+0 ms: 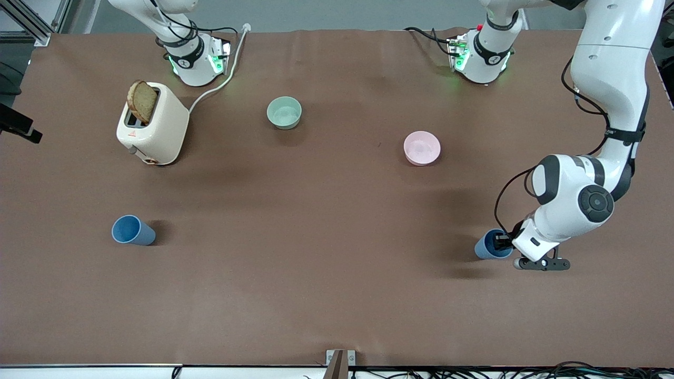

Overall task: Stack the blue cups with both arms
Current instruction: 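Lower the left gripper around the blue cup and close it, then carry the cup with the left gripper while the right gripper grasps the other cup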

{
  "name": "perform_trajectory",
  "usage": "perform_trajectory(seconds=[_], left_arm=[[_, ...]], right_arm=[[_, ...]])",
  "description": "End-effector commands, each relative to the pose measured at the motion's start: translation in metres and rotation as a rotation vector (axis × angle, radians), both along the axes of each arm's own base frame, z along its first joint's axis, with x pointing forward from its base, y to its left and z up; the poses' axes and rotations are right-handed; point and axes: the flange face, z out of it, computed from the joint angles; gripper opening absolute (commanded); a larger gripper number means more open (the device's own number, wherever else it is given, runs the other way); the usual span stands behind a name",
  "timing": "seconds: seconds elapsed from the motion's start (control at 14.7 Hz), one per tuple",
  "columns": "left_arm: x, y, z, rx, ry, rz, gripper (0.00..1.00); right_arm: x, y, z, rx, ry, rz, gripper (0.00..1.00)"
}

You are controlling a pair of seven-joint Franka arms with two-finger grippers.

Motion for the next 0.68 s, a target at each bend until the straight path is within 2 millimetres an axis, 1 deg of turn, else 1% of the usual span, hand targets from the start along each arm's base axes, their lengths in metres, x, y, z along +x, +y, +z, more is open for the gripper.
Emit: perform_trajectory(seconds=[0.0, 0.07, 0.14, 0.2, 0.27, 0.34, 0.41, 0.48, 0.54, 0.61], left_arm=[[0.007, -0.008, 0.015, -0.005, -0.027, 0.000, 0.00], [0.007, -0.012, 0.018, -0.009, -0.028, 0.006, 0.00], [0.007, -0.021, 0.029, -0.010, -0.038, 0.007, 0.00], [0.005, -0.044, 0.045, -0.011, -0.022, -0.017, 0.00], [0.007, -0.064, 0.063, -0.005, 0.017, -0.036, 0.00], [0.007, -0.093, 0.085, -0.009, 0.050, -0.043, 0.00], [0.003, -0.122, 0.098, -0.002, 0.065, -0.032, 0.00], [-0.003, -0.150, 0.106, 0.003, 0.070, -0.012, 0.00], [-0.011, -0.182, 0.112, 0.003, 0.065, 0.001, 0.00], [-0.025, -0.219, 0.113, 0.004, 0.067, 0.010, 0.00]], right_arm=[[0.018, 0.010, -0.039, -0.011, 0.017, 0.029, 1.00], [0.029, 0.008, -0.064, -0.015, 0.006, 0.028, 1.00], [0.035, 0.003, -0.094, -0.017, 0.005, 0.039, 1.00], [0.037, -0.003, -0.124, -0.019, -0.012, 0.066, 1.00], [0.036, -0.009, -0.156, -0.021, -0.026, 0.082, 1.00], [0.034, -0.012, -0.180, -0.026, -0.041, 0.086, 1.00], [0.034, -0.014, -0.204, -0.030, -0.056, 0.084, 1.00], [0.037, -0.014, -0.231, -0.042, -0.047, 0.096, 1.00], [0.042, -0.019, -0.255, -0.062, -0.043, 0.118, 1.00], [0.047, -0.023, -0.275, -0.071, -0.047, 0.136, 1.00]])
